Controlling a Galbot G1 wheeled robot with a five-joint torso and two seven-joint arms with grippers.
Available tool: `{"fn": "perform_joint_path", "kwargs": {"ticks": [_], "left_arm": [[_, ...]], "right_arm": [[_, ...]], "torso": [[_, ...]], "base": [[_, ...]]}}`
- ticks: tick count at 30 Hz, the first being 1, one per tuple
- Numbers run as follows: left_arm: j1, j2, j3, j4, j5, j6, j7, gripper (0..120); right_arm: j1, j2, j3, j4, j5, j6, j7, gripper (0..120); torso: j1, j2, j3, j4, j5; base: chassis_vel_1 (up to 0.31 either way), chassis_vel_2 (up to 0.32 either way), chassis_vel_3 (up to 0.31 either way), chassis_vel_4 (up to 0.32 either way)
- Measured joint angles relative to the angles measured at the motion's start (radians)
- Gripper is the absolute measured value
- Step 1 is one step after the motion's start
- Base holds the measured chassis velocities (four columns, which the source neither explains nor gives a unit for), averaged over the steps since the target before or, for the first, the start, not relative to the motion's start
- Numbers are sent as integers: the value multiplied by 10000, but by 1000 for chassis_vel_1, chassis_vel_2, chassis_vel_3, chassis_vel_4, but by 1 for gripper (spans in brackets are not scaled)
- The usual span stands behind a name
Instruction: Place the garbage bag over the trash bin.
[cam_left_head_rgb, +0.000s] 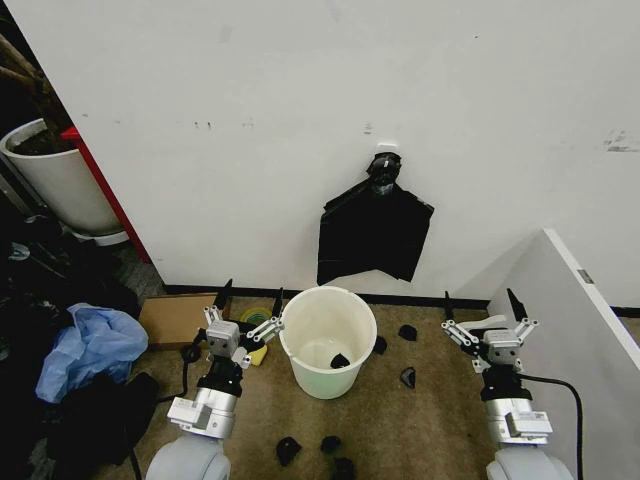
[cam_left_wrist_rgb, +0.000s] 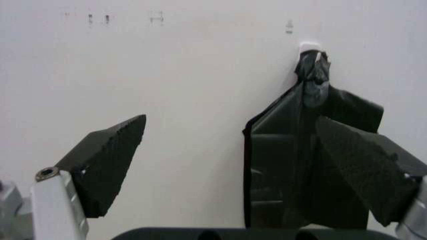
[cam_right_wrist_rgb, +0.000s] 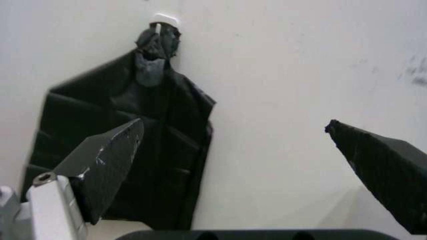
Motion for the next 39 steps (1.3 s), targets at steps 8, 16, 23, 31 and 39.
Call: {"fn": "perform_joint_path", "kwargs": {"ticks": [8,16,23,31,39], "left_arm": [[283,-185,-14,24,-444,24,-44,100],[676,-274,-121,-151,-1014,-271,460,100],[1034,-570,-237,-172,-1681,-1004,1214,100],[1555,-751,-859,-186,-1607,-991,476,100],[1944,-1218,-1222,-316,-1097,-997,-202,100]], "right_arm": [[172,-325,-605,351,2665,-1192,-214,100],[635,-662,-858,432,3619,-2321,449,100],[1891,-985,-1673,242,7521,-3063,228,100],[4909,-282,-2563,-1509,12534,-3346,-225,100],[7411,409,-2555,-4336,14645,-3036,-999,100]], "torso": [[0,0,0,0,0],[-1,0,0,-1,2],[0,0,0,1,-1],[0,0,1,3,-2],[1,0,2,0,-1]], "base": [[0,0,0,0],[0,0,0,0],[0,0,0,0],[0,0,0,0],[0,0,0,0]]}}
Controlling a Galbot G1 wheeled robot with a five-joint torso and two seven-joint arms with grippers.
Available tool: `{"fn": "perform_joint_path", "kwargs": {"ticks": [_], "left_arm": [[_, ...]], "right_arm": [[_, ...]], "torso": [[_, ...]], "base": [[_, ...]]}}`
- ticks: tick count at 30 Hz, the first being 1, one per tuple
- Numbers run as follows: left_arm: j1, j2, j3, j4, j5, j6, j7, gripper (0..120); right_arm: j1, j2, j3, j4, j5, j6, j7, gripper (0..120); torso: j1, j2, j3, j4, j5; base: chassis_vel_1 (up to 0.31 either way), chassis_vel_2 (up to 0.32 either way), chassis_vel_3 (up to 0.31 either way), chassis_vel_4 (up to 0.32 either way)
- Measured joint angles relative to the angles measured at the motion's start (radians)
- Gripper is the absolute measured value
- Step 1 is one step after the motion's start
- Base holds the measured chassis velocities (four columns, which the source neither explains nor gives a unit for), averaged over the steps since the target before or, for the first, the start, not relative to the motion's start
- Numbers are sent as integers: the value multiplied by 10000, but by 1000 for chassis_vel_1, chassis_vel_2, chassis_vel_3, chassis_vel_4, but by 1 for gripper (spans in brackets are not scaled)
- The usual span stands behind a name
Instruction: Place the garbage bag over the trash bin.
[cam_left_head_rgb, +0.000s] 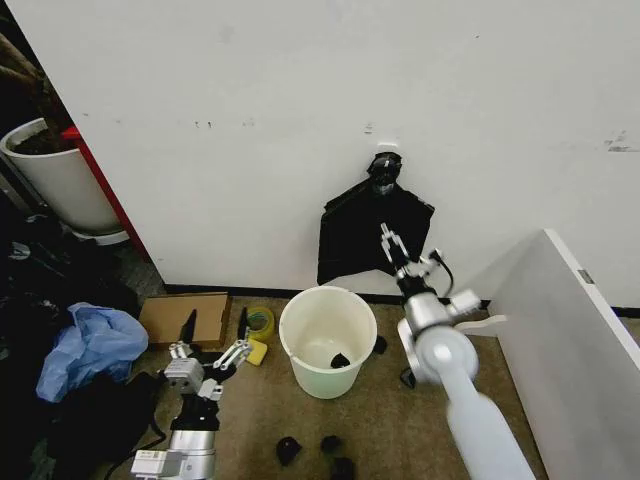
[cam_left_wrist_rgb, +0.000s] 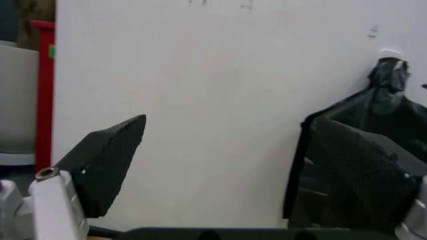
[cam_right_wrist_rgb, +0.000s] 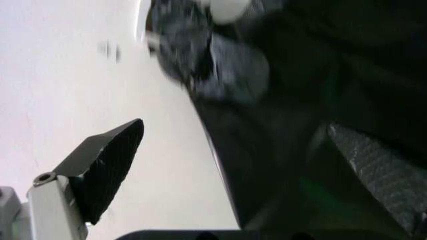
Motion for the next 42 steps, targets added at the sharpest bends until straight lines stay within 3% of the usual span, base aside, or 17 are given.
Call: {"fn": "perform_joint_path", "kwargs": {"ticks": [6,18,42], "left_arm": [[283,-386,4,-335,341,-25,-133,100],[499,-624,124,-503,660,-172,-293,100],[521,-535,141,-401,819,-280,-474,100]], "right_arm": [[1151,360,120,-959,101,234,-306,100],[1336,337,-90,-1584,-377,270,-716,97],[1538,401,-70,-2224,-868,703,-1569,10]], "torso": [[0,0,-1,2,0],[0,0,-1,0,2],[-2,0,-2,1,1]], "base": [[0,0,0,0],[0,0,0,0],[0,0,0,0]]}}
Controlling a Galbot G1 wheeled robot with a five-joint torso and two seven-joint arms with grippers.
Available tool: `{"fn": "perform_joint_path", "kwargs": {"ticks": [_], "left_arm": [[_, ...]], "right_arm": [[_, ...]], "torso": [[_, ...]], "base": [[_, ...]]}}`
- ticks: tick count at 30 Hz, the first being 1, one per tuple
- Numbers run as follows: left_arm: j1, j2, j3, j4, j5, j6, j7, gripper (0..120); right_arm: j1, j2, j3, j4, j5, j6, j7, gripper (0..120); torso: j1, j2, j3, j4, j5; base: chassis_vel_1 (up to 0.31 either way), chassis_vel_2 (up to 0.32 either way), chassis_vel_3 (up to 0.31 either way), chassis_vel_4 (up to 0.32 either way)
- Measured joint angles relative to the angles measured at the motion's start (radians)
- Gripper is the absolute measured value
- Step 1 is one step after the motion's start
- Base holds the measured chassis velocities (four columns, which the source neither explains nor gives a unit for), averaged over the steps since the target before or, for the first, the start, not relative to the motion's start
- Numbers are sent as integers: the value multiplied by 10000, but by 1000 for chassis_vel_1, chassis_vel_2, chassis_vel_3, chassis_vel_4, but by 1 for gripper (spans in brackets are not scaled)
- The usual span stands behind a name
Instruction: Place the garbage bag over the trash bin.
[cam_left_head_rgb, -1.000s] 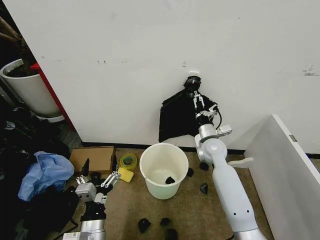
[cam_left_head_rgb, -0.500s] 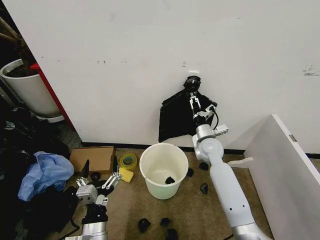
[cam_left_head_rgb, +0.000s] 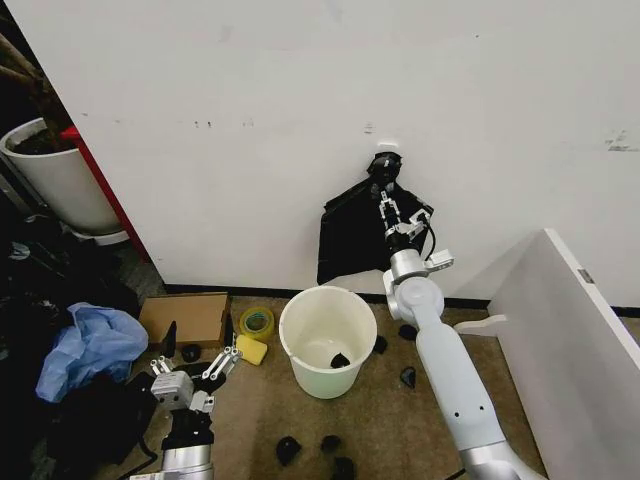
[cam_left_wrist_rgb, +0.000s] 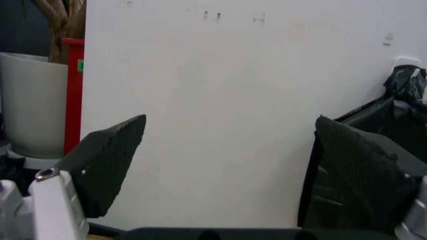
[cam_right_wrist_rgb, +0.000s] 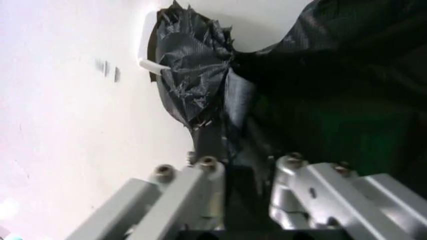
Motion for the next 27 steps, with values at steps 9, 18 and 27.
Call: {"fn": "perform_joint_path", "kwargs": {"ticks": [9,18,27], "left_arm": [[-72,302,11,21,-75,16,-91,100],[-370,761,-75,64,-502,124,-204,100],[-858,1006,92,330,-817,340,-293,100]], "right_arm": [[-1073,-411,-152,779,-880,115,8,0],[-2943,-878,-348,2099,-2722,348,147,0],[-4752,-1511,-357,3107,-4368,463,685,0]], "torso": [[0,0,0,-1,0],[0,1,-1,-1,0],[0,0,0,-1,0]], "base": [[0,0,0,0],[0,0,0,0],[0,0,0,0]]}}
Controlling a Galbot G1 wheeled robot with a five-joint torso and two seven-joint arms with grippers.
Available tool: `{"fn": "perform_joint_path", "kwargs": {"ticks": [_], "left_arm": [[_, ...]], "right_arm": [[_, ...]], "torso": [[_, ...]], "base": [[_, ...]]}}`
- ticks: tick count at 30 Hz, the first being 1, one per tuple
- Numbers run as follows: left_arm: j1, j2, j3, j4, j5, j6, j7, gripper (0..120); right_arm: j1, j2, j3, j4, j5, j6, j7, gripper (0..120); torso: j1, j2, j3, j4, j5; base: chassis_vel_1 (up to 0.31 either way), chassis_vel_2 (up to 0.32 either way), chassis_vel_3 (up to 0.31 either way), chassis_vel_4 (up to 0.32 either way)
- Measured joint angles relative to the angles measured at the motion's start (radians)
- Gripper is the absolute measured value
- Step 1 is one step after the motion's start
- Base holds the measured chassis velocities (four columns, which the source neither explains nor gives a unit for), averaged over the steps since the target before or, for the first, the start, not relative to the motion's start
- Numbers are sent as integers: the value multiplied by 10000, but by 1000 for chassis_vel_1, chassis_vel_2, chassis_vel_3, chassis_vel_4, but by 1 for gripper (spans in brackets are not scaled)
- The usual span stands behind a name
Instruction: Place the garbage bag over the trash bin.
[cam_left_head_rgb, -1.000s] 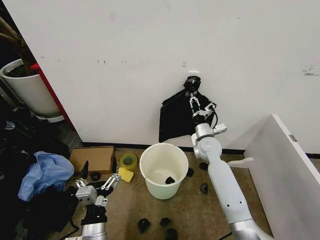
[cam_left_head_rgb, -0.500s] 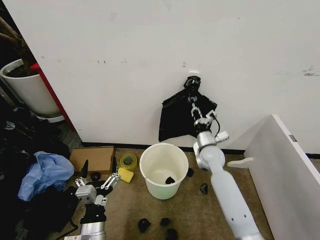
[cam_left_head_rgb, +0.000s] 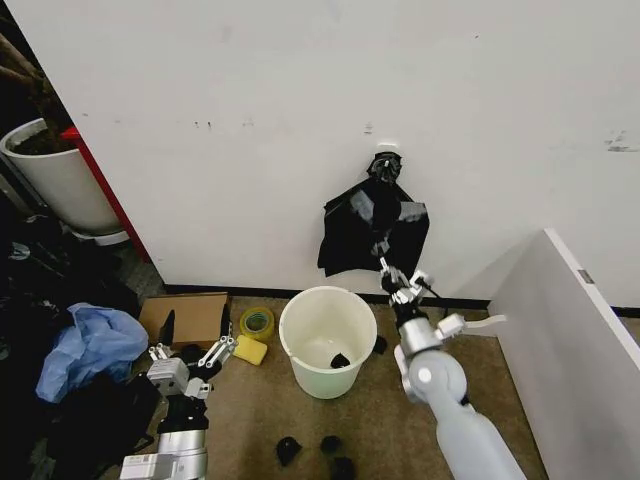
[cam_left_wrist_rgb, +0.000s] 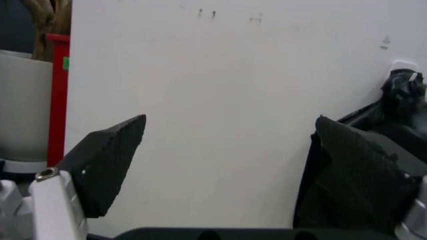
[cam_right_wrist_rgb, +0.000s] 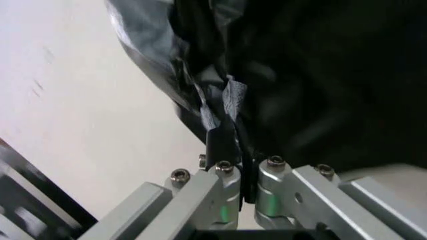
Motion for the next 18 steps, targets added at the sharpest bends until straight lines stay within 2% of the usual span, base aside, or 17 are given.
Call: {"fn": "perform_joint_path", "kwargs": {"ticks": [10,14,16,18], "left_arm": [[-625,247,154,85,-405,365,-31,100],[-734,283,219,187,-410,386,-30,100],[-791,312,248,224,-411,404,-29,100],[-934,414,269,256,-427,504,-25,100]], "right_arm": [[-2009,-987,-512,1375,-2012,-33,788,0],[-2298,-1118,-686,1399,-2537,163,823,0],[-2399,-1199,-774,1302,-2833,336,765,0],[-2545,-1382,-826,913,-3411,832,-35,0]], "torso": [[0,0,0,0,1],[0,0,0,0,0],[0,1,0,1,0],[2,0,0,1,1]], "base": [[0,0,0,0],[0,0,0,0],[0,0,0,0],[0,0,0,0]]}}
